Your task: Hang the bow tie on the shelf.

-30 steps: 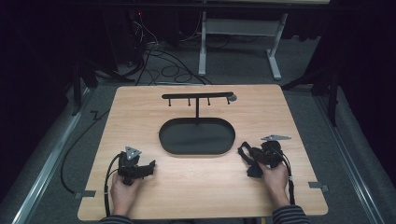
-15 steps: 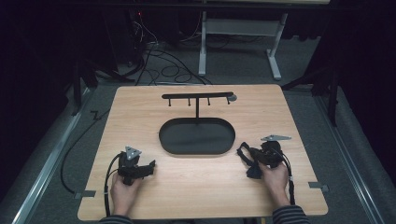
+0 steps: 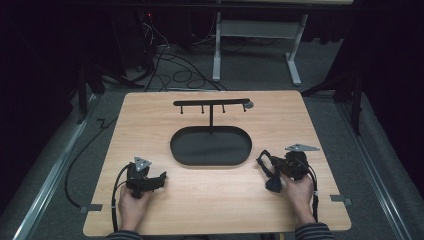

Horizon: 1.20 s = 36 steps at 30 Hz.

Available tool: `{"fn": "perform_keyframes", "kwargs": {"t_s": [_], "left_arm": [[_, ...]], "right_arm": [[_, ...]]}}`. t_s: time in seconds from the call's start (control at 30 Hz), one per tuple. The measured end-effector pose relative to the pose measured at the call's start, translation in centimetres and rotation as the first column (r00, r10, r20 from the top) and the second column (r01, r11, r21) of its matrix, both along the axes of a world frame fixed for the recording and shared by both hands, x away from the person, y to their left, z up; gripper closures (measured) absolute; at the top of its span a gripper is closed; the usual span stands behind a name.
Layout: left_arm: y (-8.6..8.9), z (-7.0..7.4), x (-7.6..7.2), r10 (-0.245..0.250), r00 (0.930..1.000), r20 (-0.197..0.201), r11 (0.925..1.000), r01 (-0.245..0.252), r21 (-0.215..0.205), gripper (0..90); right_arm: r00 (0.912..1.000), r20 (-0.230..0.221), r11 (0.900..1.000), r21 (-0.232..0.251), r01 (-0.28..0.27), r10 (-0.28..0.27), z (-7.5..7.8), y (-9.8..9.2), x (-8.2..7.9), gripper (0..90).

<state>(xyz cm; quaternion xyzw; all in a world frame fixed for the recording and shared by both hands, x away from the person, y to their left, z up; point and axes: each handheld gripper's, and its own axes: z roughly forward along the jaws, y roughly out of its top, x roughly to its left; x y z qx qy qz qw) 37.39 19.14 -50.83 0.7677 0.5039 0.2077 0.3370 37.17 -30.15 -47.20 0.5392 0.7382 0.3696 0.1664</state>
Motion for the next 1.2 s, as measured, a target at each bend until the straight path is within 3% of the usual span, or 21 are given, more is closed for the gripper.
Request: {"fn": "perform_keyframes", "kwargs": {"t_s": [0.47, 1.2], "left_arm": [[0.0, 0.0, 0.0, 0.000, 1.0000, 0.000, 1.0000, 0.000, 0.000, 16.4], [0.0, 0.0, 0.0, 0.000, 1.0000, 0.000, 1.0000, 0.000, 0.000, 16.4]], "right_arm": [[0.9976, 0.068, 1.000, 0.010, -0.016, 0.015, 2.0, 0.2, -0.9, 90.0], [0.9922, 0.101, 0.997, 0.014, -0.076, 0.074, 3.7, 1.9, -1.0, 90.0]]}}
